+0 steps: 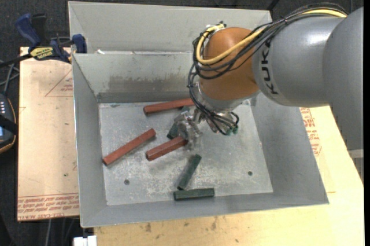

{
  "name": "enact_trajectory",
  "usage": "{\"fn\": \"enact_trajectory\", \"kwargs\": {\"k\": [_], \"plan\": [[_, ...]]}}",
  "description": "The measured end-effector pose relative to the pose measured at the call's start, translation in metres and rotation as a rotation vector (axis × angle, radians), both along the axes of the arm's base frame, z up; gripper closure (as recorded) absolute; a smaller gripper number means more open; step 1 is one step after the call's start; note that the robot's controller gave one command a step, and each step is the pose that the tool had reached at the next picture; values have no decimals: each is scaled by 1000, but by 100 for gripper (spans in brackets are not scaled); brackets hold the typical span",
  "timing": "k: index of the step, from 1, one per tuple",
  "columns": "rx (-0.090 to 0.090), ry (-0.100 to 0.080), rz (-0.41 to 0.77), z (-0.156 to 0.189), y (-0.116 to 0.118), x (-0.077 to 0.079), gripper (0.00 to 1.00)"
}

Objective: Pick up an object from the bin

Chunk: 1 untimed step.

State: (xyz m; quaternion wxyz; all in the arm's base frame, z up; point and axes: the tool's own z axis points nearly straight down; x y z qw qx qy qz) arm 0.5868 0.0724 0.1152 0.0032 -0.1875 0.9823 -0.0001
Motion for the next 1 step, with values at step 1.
{"fn": "enact_trajectory", "kwargs": {"k": [1], "plan": [[1,3,29,95,1,3,100]]}}
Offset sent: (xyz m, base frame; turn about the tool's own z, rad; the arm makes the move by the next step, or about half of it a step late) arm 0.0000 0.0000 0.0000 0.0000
